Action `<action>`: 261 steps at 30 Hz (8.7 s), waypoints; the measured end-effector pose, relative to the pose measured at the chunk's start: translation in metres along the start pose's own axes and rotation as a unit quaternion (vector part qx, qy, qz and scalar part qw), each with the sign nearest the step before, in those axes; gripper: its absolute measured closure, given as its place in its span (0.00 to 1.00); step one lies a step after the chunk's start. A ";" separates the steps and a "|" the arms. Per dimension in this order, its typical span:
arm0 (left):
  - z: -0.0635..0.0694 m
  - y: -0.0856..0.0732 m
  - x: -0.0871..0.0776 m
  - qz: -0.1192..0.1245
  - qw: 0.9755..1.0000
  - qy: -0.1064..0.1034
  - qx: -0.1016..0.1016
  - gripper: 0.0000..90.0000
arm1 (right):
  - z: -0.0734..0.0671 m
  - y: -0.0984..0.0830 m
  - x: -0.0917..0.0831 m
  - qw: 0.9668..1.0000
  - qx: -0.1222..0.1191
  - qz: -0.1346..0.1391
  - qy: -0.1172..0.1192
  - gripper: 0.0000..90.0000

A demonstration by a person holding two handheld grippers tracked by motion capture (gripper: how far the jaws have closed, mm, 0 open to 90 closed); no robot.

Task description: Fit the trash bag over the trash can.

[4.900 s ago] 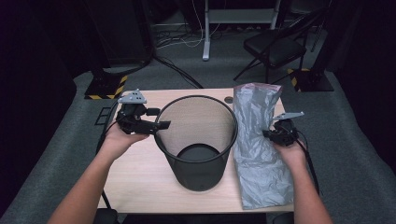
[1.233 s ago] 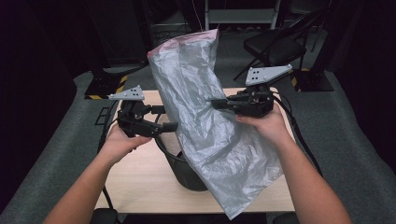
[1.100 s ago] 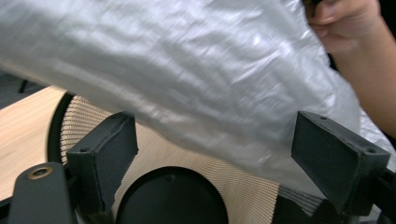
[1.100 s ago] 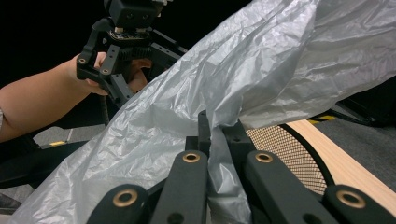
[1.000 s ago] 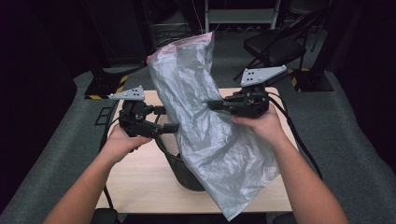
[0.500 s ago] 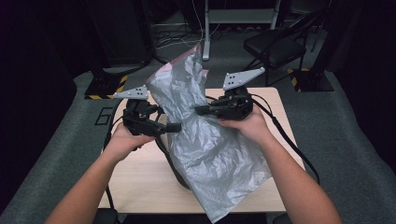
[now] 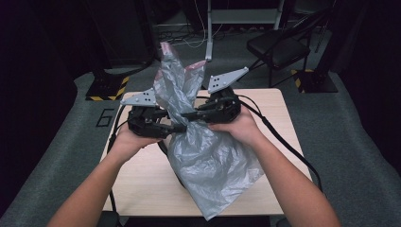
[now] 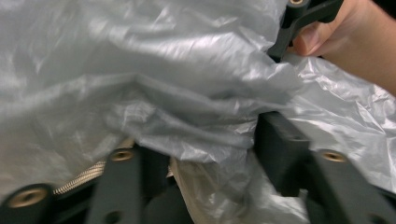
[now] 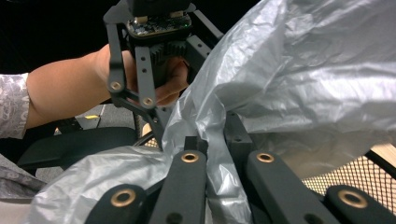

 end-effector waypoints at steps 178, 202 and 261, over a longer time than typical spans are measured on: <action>0.013 -0.007 0.007 -0.058 0.998 0.015 0.017 0.57 | -0.014 -0.021 -0.016 0.991 -0.034 -0.035 -0.126 0.95; -0.024 -0.018 -0.022 -0.046 0.993 0.099 -0.043 0.38 | -0.018 -0.060 -0.027 0.990 -0.049 -0.064 -0.116 0.95; 0.010 -0.011 -0.051 -0.011 0.998 0.062 0.025 0.58 | -0.047 -0.045 -0.046 0.994 -0.061 -0.006 -0.096 0.93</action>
Point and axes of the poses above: each handheld gripper's, and its own axes: x roughly forward along the jaws, y roughly out of its top, z roughly to its right, the point moved 1 cm from there along x, roughly forward along the jaws, and after that the axes turned 14 degrees about x, right-handed, at the moved point
